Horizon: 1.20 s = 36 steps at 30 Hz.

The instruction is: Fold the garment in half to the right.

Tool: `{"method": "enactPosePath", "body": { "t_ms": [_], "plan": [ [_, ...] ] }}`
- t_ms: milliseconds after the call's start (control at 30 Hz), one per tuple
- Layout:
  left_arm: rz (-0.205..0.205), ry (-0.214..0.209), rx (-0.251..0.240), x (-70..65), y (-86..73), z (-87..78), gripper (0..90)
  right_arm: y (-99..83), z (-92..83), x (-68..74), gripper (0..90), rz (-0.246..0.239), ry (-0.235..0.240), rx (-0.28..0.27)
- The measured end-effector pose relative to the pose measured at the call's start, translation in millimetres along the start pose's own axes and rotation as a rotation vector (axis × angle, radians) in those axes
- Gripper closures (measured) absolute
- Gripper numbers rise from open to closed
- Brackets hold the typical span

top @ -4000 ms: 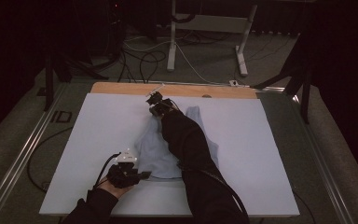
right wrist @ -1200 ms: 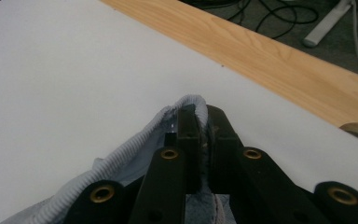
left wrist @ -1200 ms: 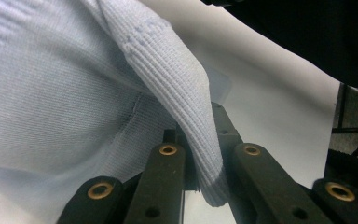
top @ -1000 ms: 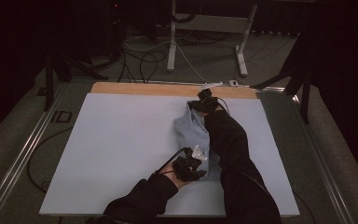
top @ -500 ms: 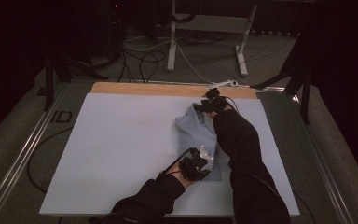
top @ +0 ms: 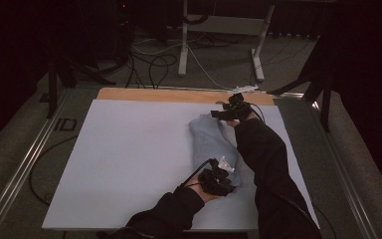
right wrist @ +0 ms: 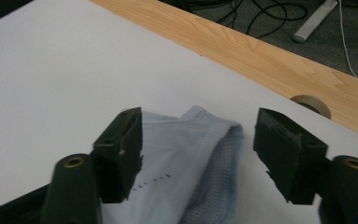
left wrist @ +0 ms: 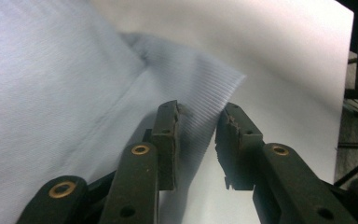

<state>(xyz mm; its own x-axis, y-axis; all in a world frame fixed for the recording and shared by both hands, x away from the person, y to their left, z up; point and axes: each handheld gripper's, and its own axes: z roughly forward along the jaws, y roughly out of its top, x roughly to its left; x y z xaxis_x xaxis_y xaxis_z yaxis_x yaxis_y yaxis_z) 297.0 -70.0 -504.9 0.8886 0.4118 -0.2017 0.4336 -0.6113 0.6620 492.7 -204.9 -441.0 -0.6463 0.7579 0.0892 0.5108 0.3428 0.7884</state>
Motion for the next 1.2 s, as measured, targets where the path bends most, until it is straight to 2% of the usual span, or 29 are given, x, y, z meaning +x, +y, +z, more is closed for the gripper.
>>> {"method": "enactPosePath", "body": {
  "t_ms": [133, 167, 233, 267, 300, 333, 367, 467, 500, 533, 633, 667, 700, 733, 933, 1000, 1067, 1133, 1167, 1200],
  "plan": [
    [0.004, -0.029, -0.029, -1.9, -0.6, -3.4, 62.1, -0.5, -0.3, 2.0, 18.3, 0.025, 0.042, -0.01],
    [0.018, -0.046, -0.045, -3.2, -0.6, -8.0, 60.5, -1.5, 0.8, 2.1, 17.6, 0.032, 0.048, -0.005],
    [0.031, -0.041, -0.06, -4.3, -0.9, -10.9, 56.8, -4.3, 3.4, 2.4, 14.0, 0.043, 0.046, 0.004],
    [0.042, -0.039, -0.093, -5.9, -1.8, -17.6, 51.3, -6.1, 4.3, 2.2, 14.2, 0.048, 0.051, 0.008],
    [0.06, -0.027, -0.11, -6.3, -3.1, -21.7, 46.9, -8.1, 5.4, 2.6, 14.0, 0.053, 0.05, 0.013],
    [0.06, -0.027, -0.11, -6.3, -3.1, -21.7, 43.8, -8.1, 5.4, 2.6, 14.0, 0.053, 0.05, 0.013],
    [0.077, -0.014, -0.141, -5.5, -6.0, -30.0, 38.9, -11.9, 8.6, 2.3, 14.1, 0.07, 0.062, 0.033],
    [0.08, -0.009, -0.158, -1.4, -9.7, -38.3, 32.0, -15.6, 11.1, 2.6, 14.3, 0.064, 0.063, 0.057],
    [0.089, -0.014, -0.169, 0.7, -12.3, -41.9, 20.8, -18.8, 13.2, 1.2, 16.9, 0.071, 0.064, 0.069],
    [0.091, -0.012, -0.171, 2.8, -14.4, -45.5, 18.0, -19.9, 14.2, 0.2, 18.9, 0.073, 0.059, 0.074],
    [0.084, -0.017, -0.185, 7.2, -19.2, -52.2, 14.3, -20.8, 15.0, -1.1, 21.7, 0.079, 0.052, 0.079],
    [0.074, -0.015, -0.199, 11.8, -25.2, -59.6, 14.3, -22.0, 16.3, -2.2, 23.1, 0.089, 0.058, 0.08],
    [0.061, -0.013, -0.203, 13.6, -27.6, -62.8, 5.1, -25.0, 20.8, -3.5, 24.9, 0.103, 0.064, 0.097],
    [0.052, -0.012, -0.207, 15.4, -30.1, -66.3, 0.5, -26.6, 23.3, -3.5, 25.1, 0.104, 0.071, 0.109],
    [0.03, 0.01, -0.268, 26.6, -51.1, -89.2, 0.3, -35.7, 35.1, -6.8, 30.0, 0.138, 0.057, 0.157],
    [0.013, 0.015, -0.28, 30.6, -58.8, -97.5, 0.3, -38.5, 37.9, -7.8, 34.7, 0.137, 0.064, 0.171],
    [0.005, 0.026, -0.297, 34.1, -66.3, -106.3, 0.3, -40.9, 40.0, -8.2, 40.8, 0.151, 0.091, 0.183],
    [0.007, 0.055, -0.311, 36.7, -73.8, -115.3, 0.3, -42.5, 41.5, -8.3, 47.0, 0.156, 0.109, 0.2],
    [0.005, 0.069, -0.312, 38.3, -77.6, -119.9, 0.3, -43.9, 42.5, -8.0, 57.7, 0.142, 0.115, 0.221],
    [0.004, 0.082, -0.32, 40.0, -81.6, -124.0, 0.3, -43.9, 42.5, -8.0, 57.7, 0.142, 0.115, 0.221]
  ]
}}
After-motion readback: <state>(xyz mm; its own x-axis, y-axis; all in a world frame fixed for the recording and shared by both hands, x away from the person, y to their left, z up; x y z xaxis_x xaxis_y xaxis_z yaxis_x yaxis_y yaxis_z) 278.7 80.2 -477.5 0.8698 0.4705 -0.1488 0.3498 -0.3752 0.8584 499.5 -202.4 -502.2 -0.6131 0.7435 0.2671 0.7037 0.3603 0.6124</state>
